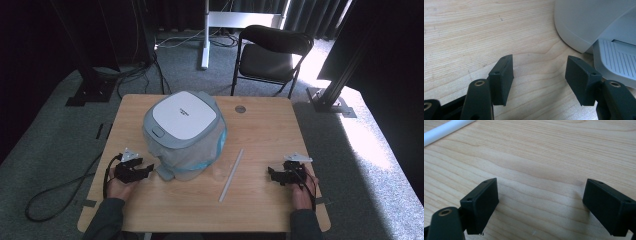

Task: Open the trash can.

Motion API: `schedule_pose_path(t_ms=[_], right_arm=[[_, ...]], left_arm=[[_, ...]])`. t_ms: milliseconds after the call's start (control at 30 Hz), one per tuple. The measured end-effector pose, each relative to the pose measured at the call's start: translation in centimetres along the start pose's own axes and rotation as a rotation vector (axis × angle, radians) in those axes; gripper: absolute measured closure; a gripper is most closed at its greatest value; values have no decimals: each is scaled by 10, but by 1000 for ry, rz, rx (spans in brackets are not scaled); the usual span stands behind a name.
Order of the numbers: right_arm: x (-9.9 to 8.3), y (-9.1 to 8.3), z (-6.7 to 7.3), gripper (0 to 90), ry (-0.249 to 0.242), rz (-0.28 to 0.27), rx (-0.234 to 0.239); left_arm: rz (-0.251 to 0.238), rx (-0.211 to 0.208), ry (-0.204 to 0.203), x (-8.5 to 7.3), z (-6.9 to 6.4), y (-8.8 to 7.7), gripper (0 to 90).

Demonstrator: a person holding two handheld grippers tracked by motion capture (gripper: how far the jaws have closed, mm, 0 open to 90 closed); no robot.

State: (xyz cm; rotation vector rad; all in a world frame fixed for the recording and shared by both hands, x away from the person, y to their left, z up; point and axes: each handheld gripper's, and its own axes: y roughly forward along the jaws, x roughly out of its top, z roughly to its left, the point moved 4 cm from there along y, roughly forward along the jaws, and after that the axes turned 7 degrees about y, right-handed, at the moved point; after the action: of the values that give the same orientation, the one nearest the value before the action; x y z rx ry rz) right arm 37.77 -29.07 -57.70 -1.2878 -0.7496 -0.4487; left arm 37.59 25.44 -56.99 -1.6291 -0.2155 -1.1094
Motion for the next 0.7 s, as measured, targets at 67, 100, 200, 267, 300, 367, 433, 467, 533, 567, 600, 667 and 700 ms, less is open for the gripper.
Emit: schedule_pose_path(t_ms=[67, 100, 200, 267, 300, 367, 433, 467, 533, 567, 600, 667, 700], right_arm=[[0, 0, 0, 123, 0, 0, -1], [0, 0, 0, 122, 1, 0, -1], [0, 0, 0, 124, 1, 0, -2], [0, 0, 1, 123, 1, 0, -2], [0, 0, 1, 123, 1, 0, -2], [0, 0, 1, 123, 2, 0, -3], [0, 0, 1, 123, 3, 0, -4], [0, 0, 1, 123, 4, 0, -5], [-1, 0, 2, 123, 5, 0, -7], [-1, 0, 2, 123, 6, 0, -7], [-1, 0, 2, 123, 6, 0, -7], [-1, 0, 2, 123, 7, 0, -9], [-1, 0, 2, 123, 8, -1, -9]], left_arm=[[4, 7, 12, 0, -1, 0, 389], [7, 11, 16, 0, -1, 0, 388], [9, 18, 22, 0, -2, 1, 388], [9, 18, 22, 0, -3, 1, 388], [9, 18, 22, 0, -2, 1, 388], [9, 17, 17, 0, -2, 0, 392], [9, 19, 16, 0, -2, 0, 400], [9, 19, 16, 0, -2, 0, 400], [9, 19, 16, 0, -1, 0, 402], [7, 16, 13, 0, -1, 0, 401], [4, 14, 8, 0, -1, 0, 401], [5, 11, 5, 0, -1, 0, 401], [6, 9, 4, 0, -1, 0, 401]])
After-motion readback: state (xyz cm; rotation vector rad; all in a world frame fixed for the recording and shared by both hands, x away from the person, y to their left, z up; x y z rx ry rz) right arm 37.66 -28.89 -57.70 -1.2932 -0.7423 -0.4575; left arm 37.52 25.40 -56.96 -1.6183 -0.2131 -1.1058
